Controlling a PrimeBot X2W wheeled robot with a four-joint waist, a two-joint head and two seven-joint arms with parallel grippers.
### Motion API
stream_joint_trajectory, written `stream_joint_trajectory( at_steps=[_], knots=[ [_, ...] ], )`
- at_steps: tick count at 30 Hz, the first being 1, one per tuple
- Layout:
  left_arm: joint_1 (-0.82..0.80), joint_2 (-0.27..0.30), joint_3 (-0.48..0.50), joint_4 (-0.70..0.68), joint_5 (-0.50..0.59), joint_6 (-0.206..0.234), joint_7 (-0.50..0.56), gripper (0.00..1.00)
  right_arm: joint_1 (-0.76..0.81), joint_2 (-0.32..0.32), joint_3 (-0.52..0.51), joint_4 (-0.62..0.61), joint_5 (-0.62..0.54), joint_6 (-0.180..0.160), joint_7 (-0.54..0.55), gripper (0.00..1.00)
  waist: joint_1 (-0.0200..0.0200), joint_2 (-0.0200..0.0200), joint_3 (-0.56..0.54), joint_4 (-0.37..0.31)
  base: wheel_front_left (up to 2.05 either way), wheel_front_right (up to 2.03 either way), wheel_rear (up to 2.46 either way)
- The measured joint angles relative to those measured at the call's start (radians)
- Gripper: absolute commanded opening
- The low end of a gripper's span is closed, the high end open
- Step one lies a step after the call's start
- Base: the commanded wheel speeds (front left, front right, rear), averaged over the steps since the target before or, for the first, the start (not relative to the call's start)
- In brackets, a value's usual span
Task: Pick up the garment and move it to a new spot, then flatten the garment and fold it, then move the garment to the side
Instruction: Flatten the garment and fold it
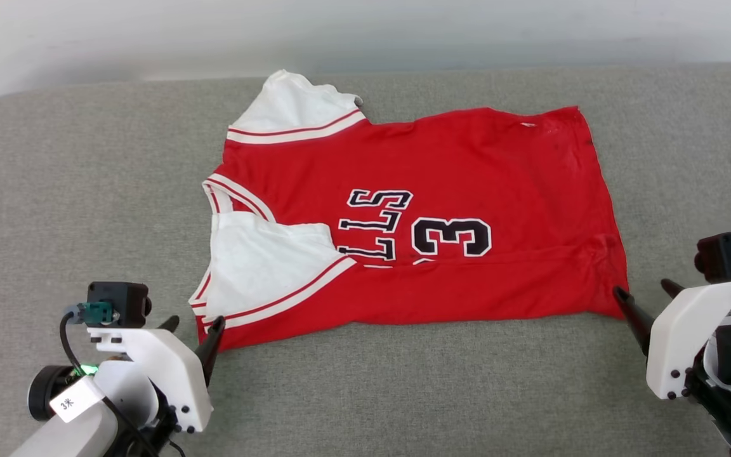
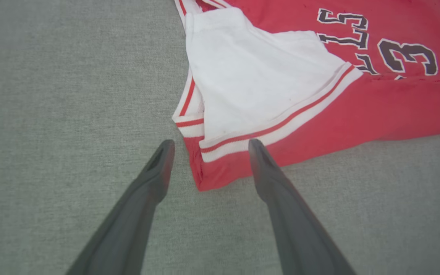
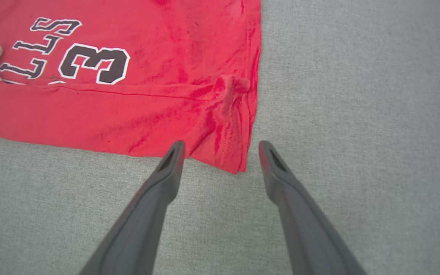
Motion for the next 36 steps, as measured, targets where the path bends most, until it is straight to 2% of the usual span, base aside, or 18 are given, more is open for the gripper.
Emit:
stream_joint_trajectory(
  at_steps=[4,9,16,20,21,22,26,29,36],
  knots=[
    [0.025,0.013,-0.002,-0.046,-0.017,0.032,0.035,1.00,0.007,0.030,-0.016,-0.052,-0.018,0.000,0.017,1.00,0.0001,0.0000,0.025,-0.012,0.00,0.00,0.00],
    [0.037,0.027,0.002,-0.034,-0.010,0.083,0.056,1.00,0.019,0.050,-0.017,-0.086,-0.024,0.000,0.026,1.00,0.0001,-0.0001,0.058,-0.032,0.00,0.00,0.00],
    [0.038,0.022,0.004,0.007,-0.017,0.093,0.058,1.00,0.023,0.061,-0.011,-0.106,-0.031,0.000,0.027,1.00,0.0001,0.0000,0.098,-0.054,0.00,0.00,0.00],
    [0.031,0.011,-0.001,0.029,-0.028,0.073,0.068,1.00,0.023,0.067,-0.007,-0.110,-0.034,0.000,0.023,1.00,0.0001,0.0000,0.117,-0.060,0.00,0.00,0.00],
    [0.026,0.008,-0.001,0.037,-0.035,0.067,0.074,0.17,0.023,0.067,-0.008,-0.110,-0.034,0.000,0.021,1.00,0.0001,0.0000,0.120,-0.060,0.00,0.00,0.00],
    [0.022,0.006,-0.002,0.044,-0.043,0.058,0.077,0.00,0.023,0.067,-0.008,-0.110,-0.034,0.000,0.021,1.00,0.0000,0.0000,0.123,-0.060,0.00,0.00,0.00],
    [0.009,-0.004,-0.013,0.069,-0.048,0.014,0.079,0.00,0.022,0.062,-0.006,-0.108,-0.035,0.000,0.021,1.00,0.0000,0.0000,0.117,-0.053,0.00,0.00,0.00],
    [0.008,-0.015,-0.016,0.079,-0.049,-0.002,0.061,0.00,0.019,0.029,0.000,-0.104,-0.052,0.000,0.015,1.00,0.0001,0.0000,0.101,-0.045,0.00,0.00,0.00],
    [0.014,-0.025,-0.021,0.000,-0.023,-0.009,0.012,0.00,0.017,-0.003,-0.006,-0.052,-0.060,0.000,0.039,1.00,0.0002,0.0000,0.062,-0.013,0.00,0.00,0.00]
  ],
)
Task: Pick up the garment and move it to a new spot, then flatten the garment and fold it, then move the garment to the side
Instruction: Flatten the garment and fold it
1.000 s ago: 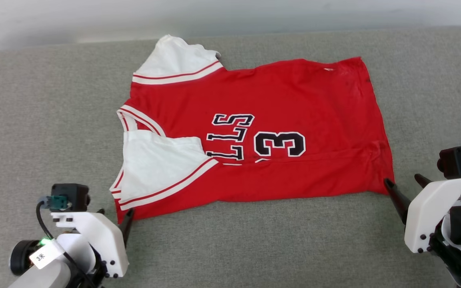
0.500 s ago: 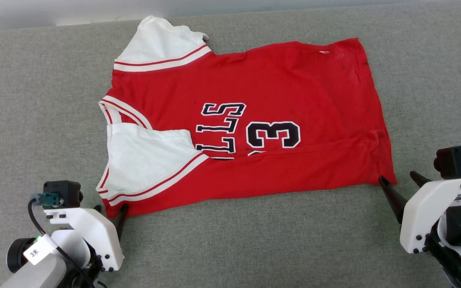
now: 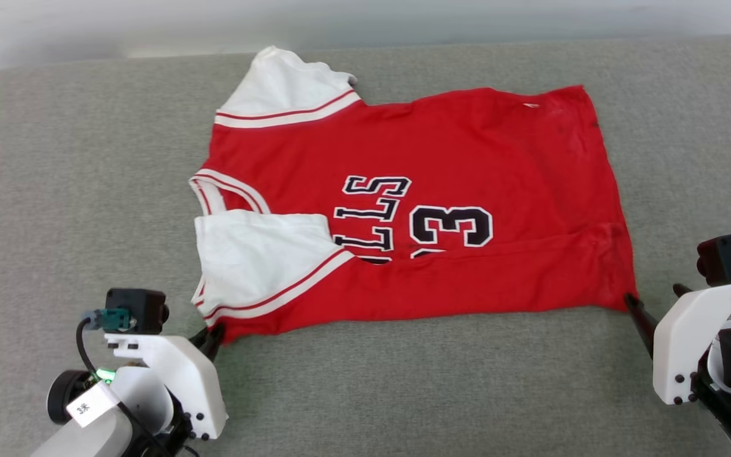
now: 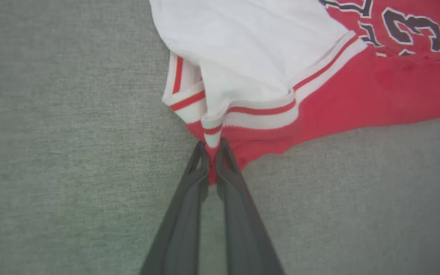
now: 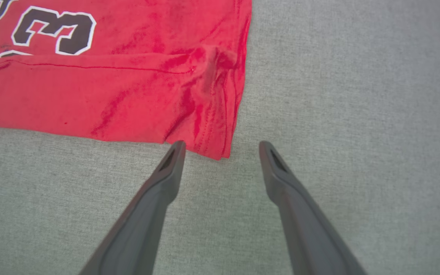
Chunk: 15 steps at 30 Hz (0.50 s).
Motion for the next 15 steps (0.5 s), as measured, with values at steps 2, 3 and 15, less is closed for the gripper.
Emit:
stream_joint_trajectory(
  at_steps=[2,3,15],
  knots=[
    [-0.001,0.008,0.001,-0.046,0.011,0.007,0.000,0.00,-0.006,-0.007,0.001,0.023,-0.007,0.000,0.009,1.00,0.0000,0.0000,-0.005,0.012,0.00,0.00,0.00],
    [-0.001,0.012,0.001,-0.072,0.017,0.012,0.000,0.00,-0.014,-0.016,0.000,0.037,-0.018,0.000,0.009,1.00,0.0000,0.0000,-0.005,0.018,0.00,0.00,0.00],
    [-0.005,0.048,-0.003,-0.222,0.066,0.043,-0.010,0.00,-0.097,-0.001,-0.002,0.205,-0.068,0.000,0.040,1.00,0.0001,0.0000,0.045,0.063,0.00,0.00,0.00]
  ],
)
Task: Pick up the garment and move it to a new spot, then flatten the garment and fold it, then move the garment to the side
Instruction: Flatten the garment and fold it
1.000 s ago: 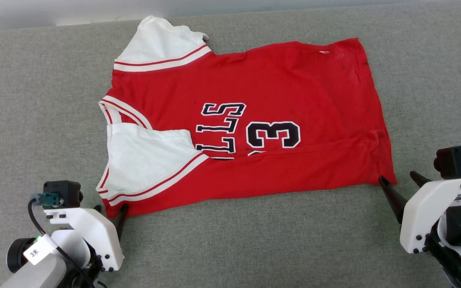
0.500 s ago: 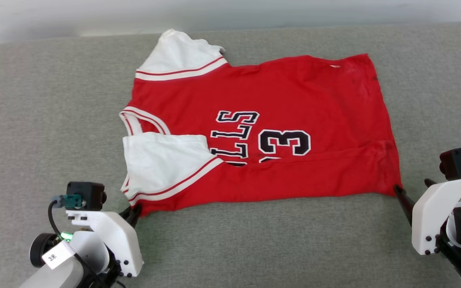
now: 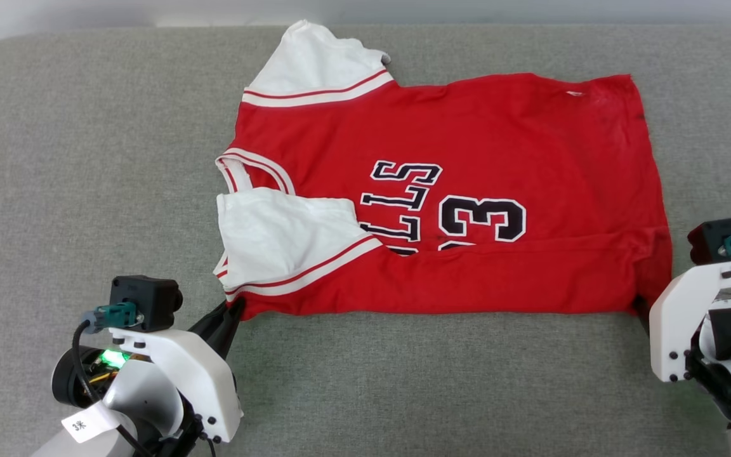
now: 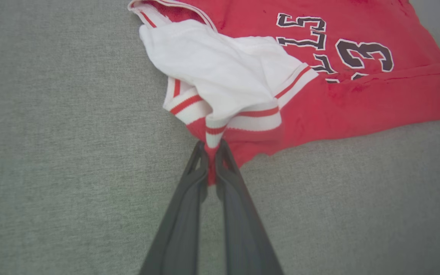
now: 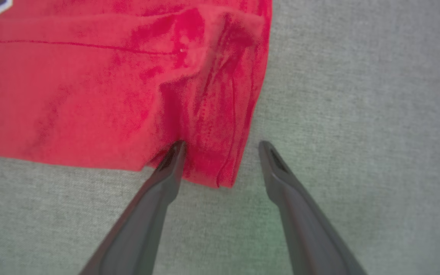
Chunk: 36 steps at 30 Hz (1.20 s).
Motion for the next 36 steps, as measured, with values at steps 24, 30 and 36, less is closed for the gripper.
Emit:
stream_joint_trajectory(
  at_steps=[24,30,36],
  knots=[
    [0.049,0.015,-0.036,0.093,-0.021,-0.043,0.002,0.00,0.026,-0.054,0.029,0.078,0.029,0.000,0.004,0.00,0.0000,0.0000,-0.059,0.011,0.00,0.00,0.00],
    [0.129,0.055,-0.037,0.081,-0.052,-0.040,0.005,0.00,0.100,-0.065,0.013,0.023,0.095,0.000,0.015,0.00,0.0000,0.0000,-0.128,-0.008,0.00,0.00,0.00],
    [0.242,0.085,-0.049,0.031,-0.090,-0.027,0.004,0.00,0.222,-0.100,-0.014,-0.063,0.136,0.001,0.065,0.00,-0.0001,0.0000,-0.181,-0.026,0.00,0.00,0.00]
  ],
)
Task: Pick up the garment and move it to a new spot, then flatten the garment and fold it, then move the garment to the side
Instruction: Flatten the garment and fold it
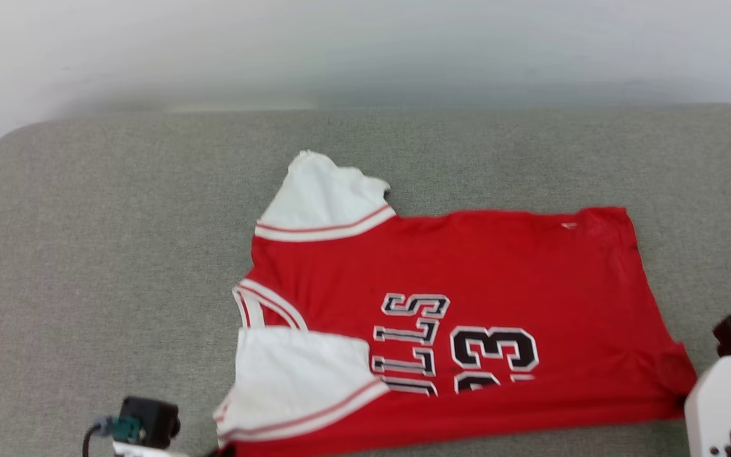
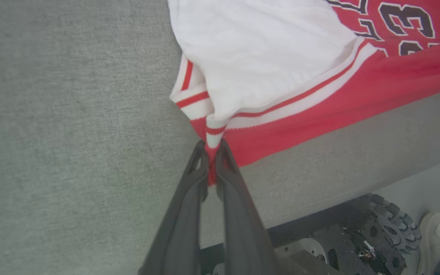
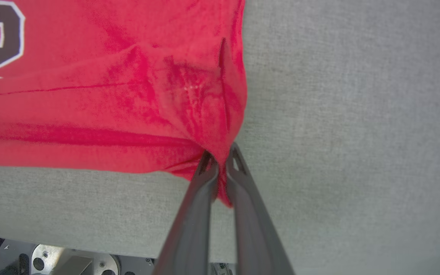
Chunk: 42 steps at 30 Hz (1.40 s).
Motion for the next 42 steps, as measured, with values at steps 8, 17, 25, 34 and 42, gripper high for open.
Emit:
stream_joint_trajectory(
  at_steps=[8,17,25,34,42],
  knots=[
    [0.076,0.004,-0.037,-0.010,-0.022,0.000,0.007,0.00,0.130,0.016,-0.076,-0.071,-0.004,0.000,0.035,0.00,0.0000,0.0000,-0.012,-0.012,0.00,0.00,0.00],
    [0.070,-0.031,-0.051,0.065,-0.041,-0.038,0.014,0.00,0.148,0.046,-0.056,-0.016,-0.021,0.000,0.014,0.00,0.0000,0.0000,-0.002,-0.020,0.00,0.00,0.00],
    [0.052,-0.067,-0.058,0.132,-0.052,-0.071,0.004,0.64,0.124,0.058,-0.038,0.033,-0.012,0.000,-0.016,1.00,0.0000,0.0000,0.002,-0.022,0.00,0.00,0.00],
    [0.021,-0.090,-0.011,0.157,-0.013,-0.075,-0.119,1.00,0.081,0.080,-0.073,-0.008,0.055,-0.001,-0.107,1.00,0.0000,0.0000,-0.022,-0.024,0.00,0.00,0.00],
    [-0.049,-0.118,0.100,0.130,0.076,-0.067,-0.374,1.00,-0.005,0.098,-0.094,-0.124,0.063,-0.001,-0.355,1.00,0.0000,0.0000,-0.034,-0.029,0.00,0.00,0.00]
  ],
)
